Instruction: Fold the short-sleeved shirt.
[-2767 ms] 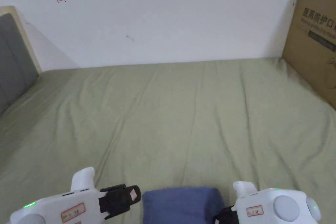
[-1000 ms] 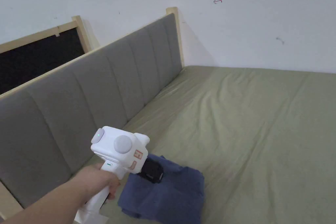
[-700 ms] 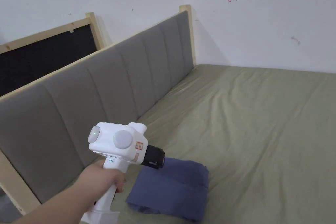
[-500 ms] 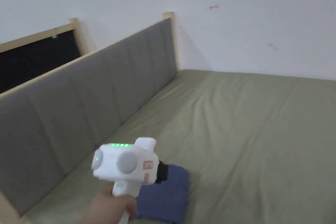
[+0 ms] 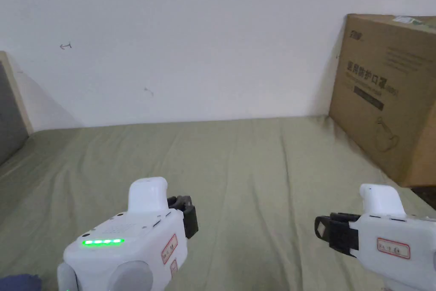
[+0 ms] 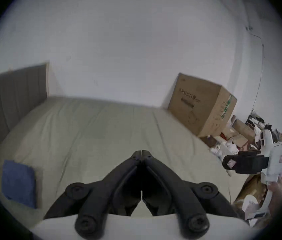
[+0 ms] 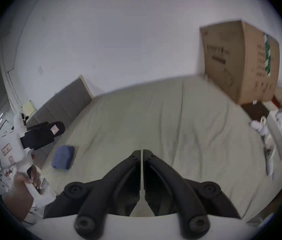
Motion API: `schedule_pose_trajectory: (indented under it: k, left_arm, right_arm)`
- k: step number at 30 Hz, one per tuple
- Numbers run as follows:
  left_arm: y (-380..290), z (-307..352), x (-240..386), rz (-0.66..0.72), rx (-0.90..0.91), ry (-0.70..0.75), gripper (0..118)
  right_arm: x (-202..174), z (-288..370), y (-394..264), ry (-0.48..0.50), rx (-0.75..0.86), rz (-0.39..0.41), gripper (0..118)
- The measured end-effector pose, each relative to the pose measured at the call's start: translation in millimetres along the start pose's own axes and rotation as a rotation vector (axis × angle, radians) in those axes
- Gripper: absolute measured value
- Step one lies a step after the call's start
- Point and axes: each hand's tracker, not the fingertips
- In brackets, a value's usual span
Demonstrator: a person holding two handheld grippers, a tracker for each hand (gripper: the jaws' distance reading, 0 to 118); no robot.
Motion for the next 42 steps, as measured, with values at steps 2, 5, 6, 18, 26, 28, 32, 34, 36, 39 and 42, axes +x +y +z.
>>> schedule_pose_trajectory:
  k: [2, 5, 6, 18, 26, 28, 32, 34, 36, 39, 42]
  left_arm:
    - [11.3, 16.4, 17.6, -0.049, 0.127, 0.038, 0]
    - [17.7, 43.3, 36.0, -0.124, 0.287, 0.126, 0]
    - [17.5, 49.7, 39.8, -0.149, 0.333, 0.145, 0]
    - [10.6, 91.5, 40.2, -0.116, 0.449, 0.268, 78]
    - [23.6, 88.8, 35.7, -0.124, 0.444, 0.302, 115]
    - [25.6, 88.1, 34.1, -0.125, 0.449, 0.295, 115]
    - [25.4, 88.5, 35.2, -0.136, 0.457, 0.302, 115]
    - [25.5, 88.0, 36.1, -0.157, 0.451, 0.307, 115]
    - [26.6, 87.2, 36.2, -0.17, 0.436, 0.288, 115]
    - [27.2, 86.2, 35.7, -0.171, 0.409, 0.266, 114]
    - [25.1, 86.0, 35.1, -0.173, 0.406, 0.257, 107]
  right_arm:
    - [-9.8, 16.2, 11.0, -0.016, 0.124, 0.05, 2]
    - [-31.7, 38.7, 20.0, -0.015, 0.31, 0.134, 2]
    - [-37.1, 45.8, 20.5, -0.018, 0.379, 0.155, 2]
    - [-62.9, 59.0, 8.5, -0.268, 0.604, 0.192, 81]
    - [-61.7, 59.8, 8.2, -0.31, 0.619, 0.225, 118]
    - [-64.8, 61.0, 9.3, -0.305, 0.619, 0.234, 118]
    - [-70.5, 61.2, 9.7, -0.286, 0.615, 0.245, 118]
    - [-73.7, 60.9, 9.0, -0.286, 0.614, 0.257, 118]
    - [-75.1, 62.0, 9.5, -0.279, 0.614, 0.257, 118]
    - [-77.9, 61.5, 9.8, -0.265, 0.614, 0.253, 118]
    - [-80.2, 58.6, 10.5, -0.258, 0.602, 0.262, 118]
